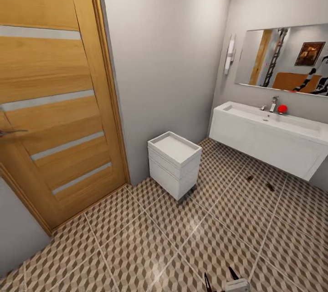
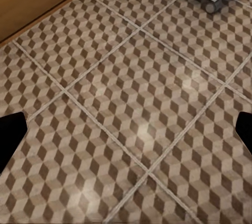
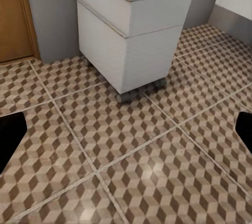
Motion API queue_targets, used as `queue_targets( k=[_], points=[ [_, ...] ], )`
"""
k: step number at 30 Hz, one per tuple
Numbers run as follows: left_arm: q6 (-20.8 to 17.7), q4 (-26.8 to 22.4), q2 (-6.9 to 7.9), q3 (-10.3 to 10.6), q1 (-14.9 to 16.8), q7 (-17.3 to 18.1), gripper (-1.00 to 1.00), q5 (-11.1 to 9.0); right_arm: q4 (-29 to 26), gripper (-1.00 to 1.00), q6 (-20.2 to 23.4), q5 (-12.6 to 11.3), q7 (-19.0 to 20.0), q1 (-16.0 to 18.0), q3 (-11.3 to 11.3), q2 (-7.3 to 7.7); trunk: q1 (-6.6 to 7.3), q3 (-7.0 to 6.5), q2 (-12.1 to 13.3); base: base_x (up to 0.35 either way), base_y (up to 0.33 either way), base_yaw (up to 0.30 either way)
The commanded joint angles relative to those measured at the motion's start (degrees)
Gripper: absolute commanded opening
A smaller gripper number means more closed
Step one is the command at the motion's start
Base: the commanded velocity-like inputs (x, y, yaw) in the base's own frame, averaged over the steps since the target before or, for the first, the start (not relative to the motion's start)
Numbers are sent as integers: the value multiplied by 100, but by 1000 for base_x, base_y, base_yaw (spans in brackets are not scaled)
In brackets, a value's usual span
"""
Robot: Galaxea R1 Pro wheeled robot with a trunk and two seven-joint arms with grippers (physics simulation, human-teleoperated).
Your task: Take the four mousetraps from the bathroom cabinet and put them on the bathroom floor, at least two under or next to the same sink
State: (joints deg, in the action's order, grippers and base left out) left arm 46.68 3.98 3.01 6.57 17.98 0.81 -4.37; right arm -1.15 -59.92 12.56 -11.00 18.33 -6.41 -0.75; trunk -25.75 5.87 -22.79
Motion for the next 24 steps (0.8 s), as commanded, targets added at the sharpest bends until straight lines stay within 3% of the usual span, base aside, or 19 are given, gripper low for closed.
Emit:
queue_targets(
  k=[1,9,17,24],
  points=[
    [34,24,-2,46,13,8,100,-46,5,100,-8,18,-60,4,-45,0,-3,12,-12,-20,-190,286],
    [34,24,1,46,10,7,100,-51,5,100,-8,18,-60,4,-45,-4,-3,12,-12,-4,-105,286],
    [34,24,7,46,12,7,100,-55,3,100,-8,18,-60,4,-45,-4,-3,12,-12,-8,228,286],
    [40,24,7,46,13,9,100,-55,5,100,-8,18,-60,4,-45,-3,-3,12,-12,-163,242,286]
  ],
)
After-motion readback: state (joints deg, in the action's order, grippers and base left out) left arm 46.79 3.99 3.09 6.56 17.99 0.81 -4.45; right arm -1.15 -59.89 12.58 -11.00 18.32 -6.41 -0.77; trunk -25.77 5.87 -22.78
